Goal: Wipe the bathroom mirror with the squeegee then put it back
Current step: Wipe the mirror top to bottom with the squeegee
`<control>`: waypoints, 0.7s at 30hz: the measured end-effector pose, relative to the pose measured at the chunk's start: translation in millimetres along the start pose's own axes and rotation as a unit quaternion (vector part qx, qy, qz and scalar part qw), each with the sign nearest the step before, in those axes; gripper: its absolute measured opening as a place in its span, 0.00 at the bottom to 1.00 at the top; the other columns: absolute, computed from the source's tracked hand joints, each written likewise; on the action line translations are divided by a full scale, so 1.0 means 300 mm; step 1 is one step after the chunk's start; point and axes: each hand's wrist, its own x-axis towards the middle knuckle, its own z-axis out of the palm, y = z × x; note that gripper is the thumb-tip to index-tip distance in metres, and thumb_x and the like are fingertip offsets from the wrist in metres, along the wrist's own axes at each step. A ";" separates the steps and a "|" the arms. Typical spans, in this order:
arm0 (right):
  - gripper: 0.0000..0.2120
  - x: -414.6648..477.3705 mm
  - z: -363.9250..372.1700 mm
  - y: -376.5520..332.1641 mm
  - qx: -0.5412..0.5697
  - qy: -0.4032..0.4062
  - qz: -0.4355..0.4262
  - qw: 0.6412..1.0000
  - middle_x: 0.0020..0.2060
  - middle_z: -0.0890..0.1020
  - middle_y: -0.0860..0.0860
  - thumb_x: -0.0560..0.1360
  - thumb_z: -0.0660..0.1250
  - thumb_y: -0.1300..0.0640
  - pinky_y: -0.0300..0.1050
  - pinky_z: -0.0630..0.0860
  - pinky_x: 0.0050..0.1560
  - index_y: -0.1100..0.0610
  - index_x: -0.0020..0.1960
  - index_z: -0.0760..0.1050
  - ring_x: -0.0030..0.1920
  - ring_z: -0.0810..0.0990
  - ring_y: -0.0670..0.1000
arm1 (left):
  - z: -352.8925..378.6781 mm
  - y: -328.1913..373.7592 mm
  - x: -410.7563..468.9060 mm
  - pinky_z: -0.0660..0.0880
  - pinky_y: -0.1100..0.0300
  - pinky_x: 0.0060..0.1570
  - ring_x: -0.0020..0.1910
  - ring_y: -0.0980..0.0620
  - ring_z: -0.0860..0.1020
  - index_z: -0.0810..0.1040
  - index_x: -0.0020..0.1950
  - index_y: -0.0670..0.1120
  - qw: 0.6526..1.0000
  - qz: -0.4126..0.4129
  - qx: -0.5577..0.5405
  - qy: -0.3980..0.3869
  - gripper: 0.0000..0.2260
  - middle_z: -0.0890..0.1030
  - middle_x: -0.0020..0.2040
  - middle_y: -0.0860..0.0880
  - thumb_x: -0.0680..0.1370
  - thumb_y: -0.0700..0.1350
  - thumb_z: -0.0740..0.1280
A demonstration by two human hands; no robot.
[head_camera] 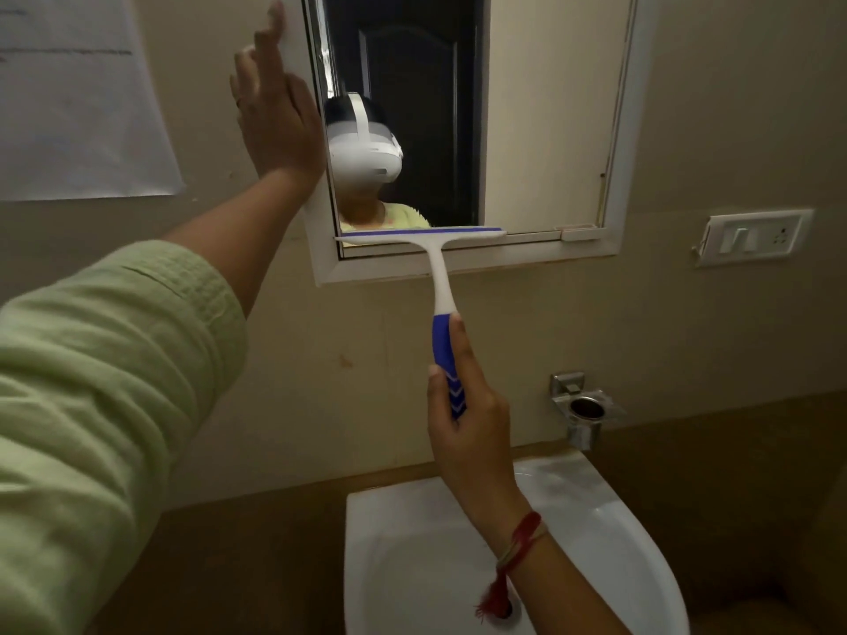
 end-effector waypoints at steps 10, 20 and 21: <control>0.23 0.264 -0.098 -0.152 0.046 0.045 -0.084 0.994 0.35 0.74 0.47 0.79 0.57 0.56 0.35 0.73 0.24 0.47 0.72 0.56 0.28 0.74 0.48 | -0.015 0.020 0.014 0.66 0.60 0.53 0.53 0.45 0.71 0.64 0.72 0.48 0.999 -0.010 -0.030 -0.024 0.25 0.74 0.60 0.42 0.75 0.36 0.52; 0.21 0.640 -0.213 -0.279 -0.028 0.117 -0.208 0.971 0.43 0.71 0.35 0.79 0.59 0.59 0.24 0.70 0.31 0.57 0.70 0.61 0.33 0.76 0.36 | -0.008 0.007 0.009 0.65 0.55 0.51 0.52 0.40 0.71 0.65 0.71 0.49 0.999 -0.004 -0.039 -0.022 0.23 0.74 0.55 0.38 0.77 0.36 0.54; 0.21 0.672 -0.218 -0.284 -0.028 0.121 -0.206 0.971 0.43 0.71 0.35 0.79 0.59 0.59 0.24 0.70 0.31 0.56 0.70 0.61 0.33 0.76 0.36 | -0.007 0.004 0.008 0.66 0.54 0.51 0.52 0.40 0.71 0.65 0.71 0.49 0.999 -0.004 -0.040 -0.025 0.23 0.74 0.55 0.38 0.77 0.37 0.54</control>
